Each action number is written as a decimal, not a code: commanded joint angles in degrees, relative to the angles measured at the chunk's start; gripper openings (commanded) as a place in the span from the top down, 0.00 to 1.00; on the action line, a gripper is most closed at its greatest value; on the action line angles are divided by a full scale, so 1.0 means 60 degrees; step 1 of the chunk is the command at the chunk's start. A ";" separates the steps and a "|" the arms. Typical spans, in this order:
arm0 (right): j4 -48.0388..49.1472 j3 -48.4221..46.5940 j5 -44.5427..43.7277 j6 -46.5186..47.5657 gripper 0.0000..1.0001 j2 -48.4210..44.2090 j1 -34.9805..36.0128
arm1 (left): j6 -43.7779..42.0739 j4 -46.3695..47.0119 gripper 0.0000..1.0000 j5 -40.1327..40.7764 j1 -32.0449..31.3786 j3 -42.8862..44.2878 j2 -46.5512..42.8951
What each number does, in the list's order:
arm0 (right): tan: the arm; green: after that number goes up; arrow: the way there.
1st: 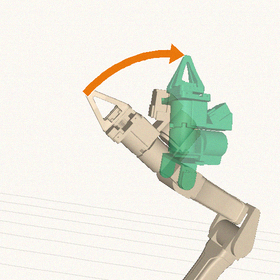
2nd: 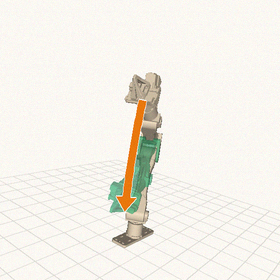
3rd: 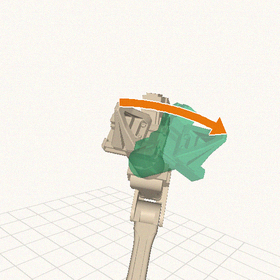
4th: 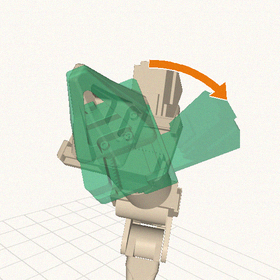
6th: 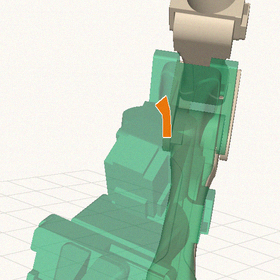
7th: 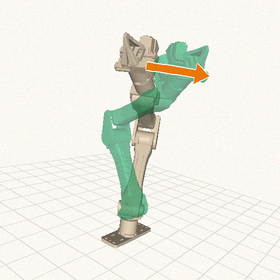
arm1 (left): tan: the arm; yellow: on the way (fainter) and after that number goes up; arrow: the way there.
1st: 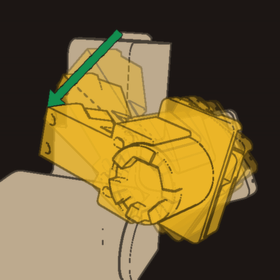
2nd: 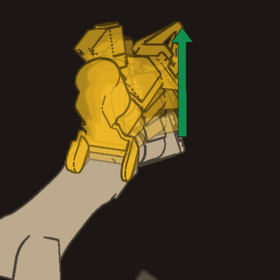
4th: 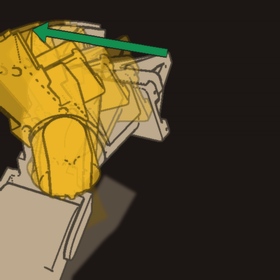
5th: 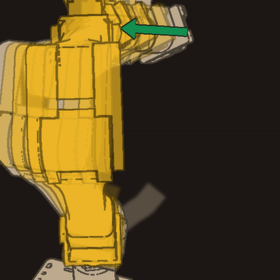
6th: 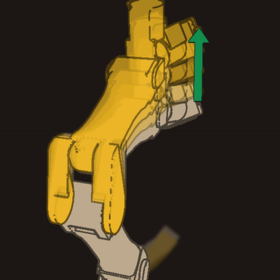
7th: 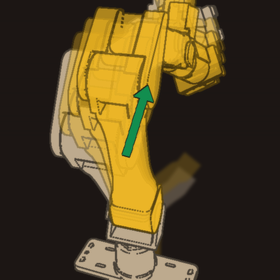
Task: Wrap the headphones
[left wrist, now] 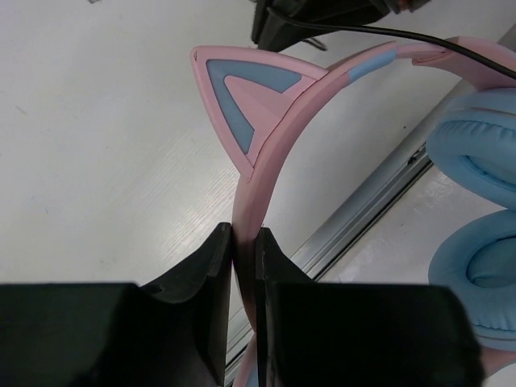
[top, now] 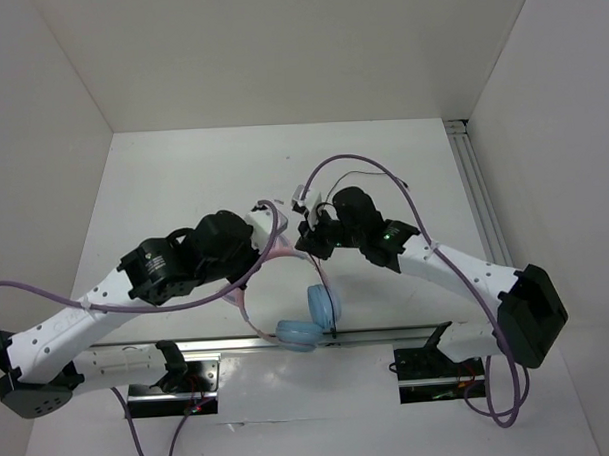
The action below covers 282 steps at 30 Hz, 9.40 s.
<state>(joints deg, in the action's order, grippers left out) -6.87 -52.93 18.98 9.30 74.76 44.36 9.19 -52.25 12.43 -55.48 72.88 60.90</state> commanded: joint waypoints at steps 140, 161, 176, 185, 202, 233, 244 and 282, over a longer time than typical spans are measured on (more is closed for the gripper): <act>0.3491 0.0443 -0.4775 0.0030 1.00 -0.0229 0.1953 | 0.5119 0.2147 1.00 0.7319 0.4692 0.1520 0.3619; 0.2098 0.0486 -0.4965 0.0442 1.00 -0.0756 0.2201 | 0.5779 0.1545 1.00 0.3832 0.7138 0.1755 0.3707; 0.1863 -0.1183 -0.4835 0.1057 1.00 -0.0054 0.1341 | 0.4094 0.1984 1.00 0.5561 0.5190 0.1344 0.4498; 0.1776 -0.2164 -0.3560 0.0970 1.00 0.0372 -0.0375 | 0.2163 0.3199 1.00 0.4011 0.4281 0.0042 0.3723; 0.1160 -0.3688 -0.2124 0.1071 1.00 0.1734 -0.1753 | 0.0095 0.3977 1.00 0.1679 0.2217 -0.1131 0.2287; 0.2915 -0.3030 0.2548 0.0035 0.94 0.3140 -0.3365 | 0.0548 0.2147 1.00 0.0273 0.2040 0.0290 -0.0131; 0.6299 -0.2327 0.4774 -0.2486 0.43 0.4281 -0.3541 | 0.1250 0.1618 1.00 -0.0459 0.2040 0.1212 -0.0263; 1.0918 0.0838 0.4852 -0.3793 0.25 0.5733 -0.2515 | 0.4503 -0.1369 1.00 0.3085 0.2040 0.4010 0.0631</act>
<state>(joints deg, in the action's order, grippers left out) 59.40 -45.91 49.91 -17.85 108.25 28.08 33.04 -63.29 29.10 -43.18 93.80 64.82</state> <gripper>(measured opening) 0.747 0.241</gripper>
